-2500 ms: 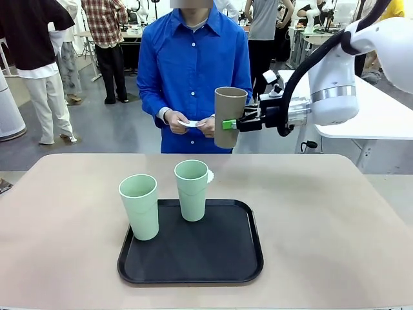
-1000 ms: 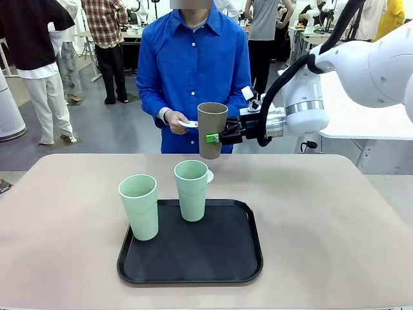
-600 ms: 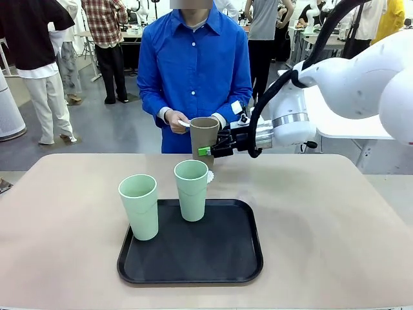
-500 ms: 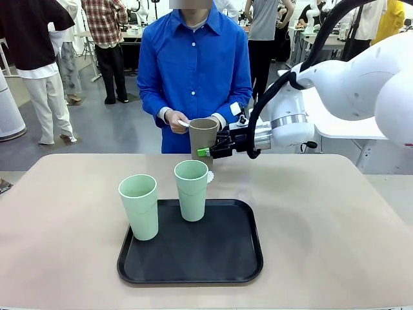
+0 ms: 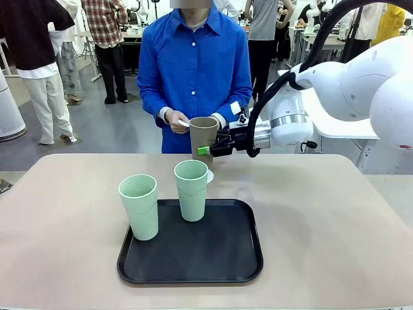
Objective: Place coasters on the table and set cups on them.
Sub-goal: Pick up one Reusable plastic cup and place it on a coaster set by the human.
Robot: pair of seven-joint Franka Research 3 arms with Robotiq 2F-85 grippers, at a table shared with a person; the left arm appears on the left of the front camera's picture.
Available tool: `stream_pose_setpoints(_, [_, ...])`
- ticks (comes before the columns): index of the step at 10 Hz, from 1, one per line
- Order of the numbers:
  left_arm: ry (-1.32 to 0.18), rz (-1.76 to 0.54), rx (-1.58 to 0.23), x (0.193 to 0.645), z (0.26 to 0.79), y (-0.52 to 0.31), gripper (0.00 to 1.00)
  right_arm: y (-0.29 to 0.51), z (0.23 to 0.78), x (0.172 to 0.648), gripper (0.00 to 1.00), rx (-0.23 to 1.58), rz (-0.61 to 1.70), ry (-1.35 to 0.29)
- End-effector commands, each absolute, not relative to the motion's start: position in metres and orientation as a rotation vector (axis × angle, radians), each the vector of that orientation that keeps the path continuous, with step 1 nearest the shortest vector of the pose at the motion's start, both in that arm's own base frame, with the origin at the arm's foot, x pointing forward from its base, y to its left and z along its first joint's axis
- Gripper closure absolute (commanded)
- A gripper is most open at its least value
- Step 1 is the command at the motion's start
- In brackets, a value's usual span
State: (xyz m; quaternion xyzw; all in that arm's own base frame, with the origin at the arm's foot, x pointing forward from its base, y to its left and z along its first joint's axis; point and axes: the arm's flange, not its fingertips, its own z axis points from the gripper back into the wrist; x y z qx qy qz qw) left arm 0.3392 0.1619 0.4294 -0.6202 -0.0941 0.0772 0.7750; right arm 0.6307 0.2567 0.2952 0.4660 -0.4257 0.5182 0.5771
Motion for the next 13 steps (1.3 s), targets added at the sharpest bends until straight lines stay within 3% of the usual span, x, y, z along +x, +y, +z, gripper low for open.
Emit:
stream_pose_setpoints(1, [-0.222,0.157,-1.357,0.338,0.43,0.164,0.0,0.258,0.294,0.63,0.15,1.094,1.213,-0.991])
stream_pose_setpoints(5, [-0.222,0.157,-1.357,0.338,0.43,0.164,0.0,0.256,0.289,0.631,0.15,1.122,1.301,-1.042])
stream_pose_setpoints(13, [-0.222,0.157,-1.357,0.338,0.43,0.164,0.0,0.273,0.266,0.643,0.15,1.09,1.312,-0.988])
